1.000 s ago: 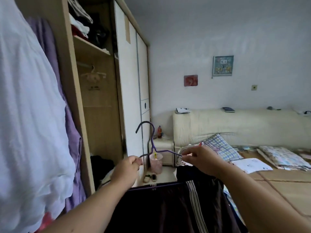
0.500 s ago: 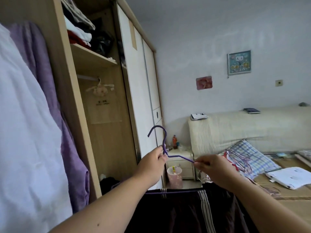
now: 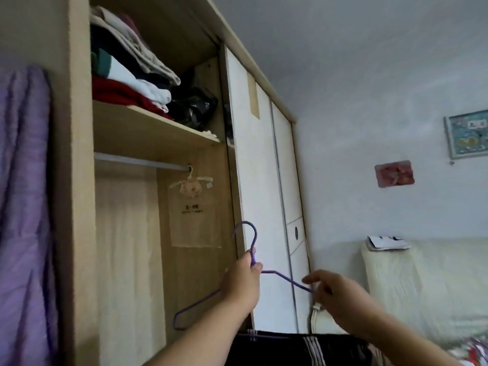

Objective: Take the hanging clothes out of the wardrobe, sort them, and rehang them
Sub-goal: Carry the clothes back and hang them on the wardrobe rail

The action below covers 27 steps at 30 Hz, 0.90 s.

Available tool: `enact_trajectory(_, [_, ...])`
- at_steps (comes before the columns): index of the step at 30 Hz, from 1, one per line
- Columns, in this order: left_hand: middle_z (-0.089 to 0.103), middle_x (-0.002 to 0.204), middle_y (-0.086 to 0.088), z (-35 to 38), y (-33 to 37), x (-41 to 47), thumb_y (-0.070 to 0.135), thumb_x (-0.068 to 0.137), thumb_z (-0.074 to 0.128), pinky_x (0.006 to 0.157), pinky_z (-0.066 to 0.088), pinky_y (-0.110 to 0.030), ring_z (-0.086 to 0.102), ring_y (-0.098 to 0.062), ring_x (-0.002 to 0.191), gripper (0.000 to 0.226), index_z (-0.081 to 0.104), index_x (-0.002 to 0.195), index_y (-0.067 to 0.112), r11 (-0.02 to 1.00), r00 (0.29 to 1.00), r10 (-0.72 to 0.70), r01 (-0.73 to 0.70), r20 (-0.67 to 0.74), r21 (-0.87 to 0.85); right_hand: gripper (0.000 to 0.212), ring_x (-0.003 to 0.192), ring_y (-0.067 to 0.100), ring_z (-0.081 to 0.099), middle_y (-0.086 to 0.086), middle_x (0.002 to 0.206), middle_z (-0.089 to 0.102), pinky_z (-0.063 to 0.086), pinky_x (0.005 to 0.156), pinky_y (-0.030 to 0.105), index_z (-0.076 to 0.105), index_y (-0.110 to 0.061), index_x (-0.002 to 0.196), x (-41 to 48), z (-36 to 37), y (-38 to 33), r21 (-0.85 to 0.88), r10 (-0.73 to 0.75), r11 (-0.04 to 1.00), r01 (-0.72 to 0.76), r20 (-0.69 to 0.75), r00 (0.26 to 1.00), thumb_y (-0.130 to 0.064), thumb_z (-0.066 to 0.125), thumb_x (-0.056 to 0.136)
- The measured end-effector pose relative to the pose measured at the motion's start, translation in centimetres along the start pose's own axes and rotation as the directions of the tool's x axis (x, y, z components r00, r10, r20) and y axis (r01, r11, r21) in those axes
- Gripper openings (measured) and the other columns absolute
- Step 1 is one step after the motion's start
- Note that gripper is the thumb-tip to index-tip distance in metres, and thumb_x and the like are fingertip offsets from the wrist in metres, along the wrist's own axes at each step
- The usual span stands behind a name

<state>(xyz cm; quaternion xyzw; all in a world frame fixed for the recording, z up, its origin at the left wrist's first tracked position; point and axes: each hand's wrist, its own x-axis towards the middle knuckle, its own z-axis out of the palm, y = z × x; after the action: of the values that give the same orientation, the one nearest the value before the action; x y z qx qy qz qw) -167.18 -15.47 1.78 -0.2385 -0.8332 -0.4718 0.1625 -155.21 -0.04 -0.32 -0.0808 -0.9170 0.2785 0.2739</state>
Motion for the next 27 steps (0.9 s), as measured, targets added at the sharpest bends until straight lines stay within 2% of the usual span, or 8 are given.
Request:
enact_trajectory(2, [0.060,0.125,0.002,-0.6,-0.6,3.7,0.026,0.098,0.045,0.087,0.040,-0.024,0.055,-0.019,0.114,0.036,0.050,0.133,0.029,0.998,0.999,0.022,-0.023,-0.024,-0.050,0.025,0.073,0.008,0.062,-0.010,0.074,0.063,0.049,0.077,0.025,0.061,-0.042,0.102,3.5,0.3,0.2,-0.031,-0.015,0.999,0.016,0.020,1.000,-0.022,0.047,0.094])
enact_trajectory(8, [0.061,0.117,0.003,-3.4,-2.9,14.9,0.031,0.098,0.041,0.073,0.043,-0.029,0.061,-0.024,0.096,0.038,0.045,0.136,0.033,0.999,0.978,0.045,-0.039,-0.204,0.035,0.024,0.066,0.004,0.057,-0.006,0.068,0.061,0.043,0.062,0.018,0.058,-0.045,0.082,13.5,2.6,0.7,0.009,-0.085,0.996,0.085,-0.010,0.996,-0.027,0.050,0.095])
enact_trajectory(11, [0.060,0.124,0.000,-4.7,-4.5,20.9,0.029,0.098,0.044,0.083,0.043,-0.029,0.058,-0.023,0.107,0.039,0.046,0.136,0.029,0.996,0.969,0.081,-0.069,-0.234,0.056,0.027,0.053,0.005,0.047,-0.007,0.059,0.052,0.042,0.055,0.022,0.058,-0.043,0.081,19.0,4.8,-0.3,0.078,-0.118,0.990,0.119,-0.017,0.993,-0.023,0.048,0.095])
enact_trajectory(16, [0.059,0.127,-0.005,-7.0,-8.0,32.6,0.022,0.097,0.047,0.093,0.038,-0.027,0.053,-0.023,0.116,0.036,0.053,0.132,0.019,0.986,0.943,0.166,-0.161,-0.287,0.043,0.017,0.047,0.007,0.048,-0.012,0.046,0.050,0.048,0.046,0.024,0.063,-0.032,0.088,30.2,8.0,-3.7,0.167,-0.174,0.970,0.176,-0.023,0.984,-0.030,0.048,0.096])
enact_trajectory(19, [0.058,0.128,-0.009,-9.0,-9.8,40.1,0.018,0.097,0.047,0.094,0.040,-0.027,0.053,-0.023,0.115,0.037,0.052,0.133,0.015,0.981,0.921,0.194,-0.188,-0.337,0.049,0.023,0.038,0.006,0.040,-0.010,0.040,0.045,0.039,0.041,0.021,0.066,-0.017,0.087,37.7,9.7,-6.1,0.219,-0.195,0.957,0.192,-0.007,0.981,-0.027,0.048,0.097])
enact_trajectory(21, [0.059,0.128,-0.009,-10.3,-10.5,44.0,0.016,0.097,0.046,0.089,0.039,-0.024,0.054,-0.020,0.111,0.037,0.052,0.134,0.015,0.980,0.913,0.194,-0.196,-0.359,0.029,0.025,0.039,0.009,0.042,-0.006,0.048,0.045,0.036,0.042,0.023,0.066,-0.012,0.083,41.7,10.5,-7.6,0.196,-0.231,0.954,0.226,0.006,0.973,-0.024,0.049,0.096])
enact_trajectory(24, [0.058,0.129,-0.007,-11.9,-11.6,49.3,0.019,0.098,0.043,0.096,0.040,-0.029,0.053,-0.024,0.116,0.036,0.054,0.132,0.018,0.979,0.891,0.203,-0.181,-0.407,0.093,0.022,0.048,0.013,0.053,-0.002,0.059,0.054,0.043,0.045,0.023,0.066,-0.016,0.081,47.2,11.7,-9.8,0.123,-0.282,0.953,0.277,0.020,0.959,-0.027,0.051,0.095])
enact_trajectory(27, [0.057,0.129,-0.008,-13.1,-12.9,53.0,0.022,0.100,0.038,0.094,0.040,-0.031,0.052,-0.027,0.117,0.036,0.052,0.133,0.018,0.975,0.882,0.212,-0.166,-0.420,0.145,0.027,0.041,0.008,0.055,-0.004,0.047,0.058,0.046,0.045,0.020,0.063,-0.019,0.069,51.3,12.4,-11.6,0.019,-0.315,0.949,0.315,0.013,0.949,-0.031,0.055,0.091])
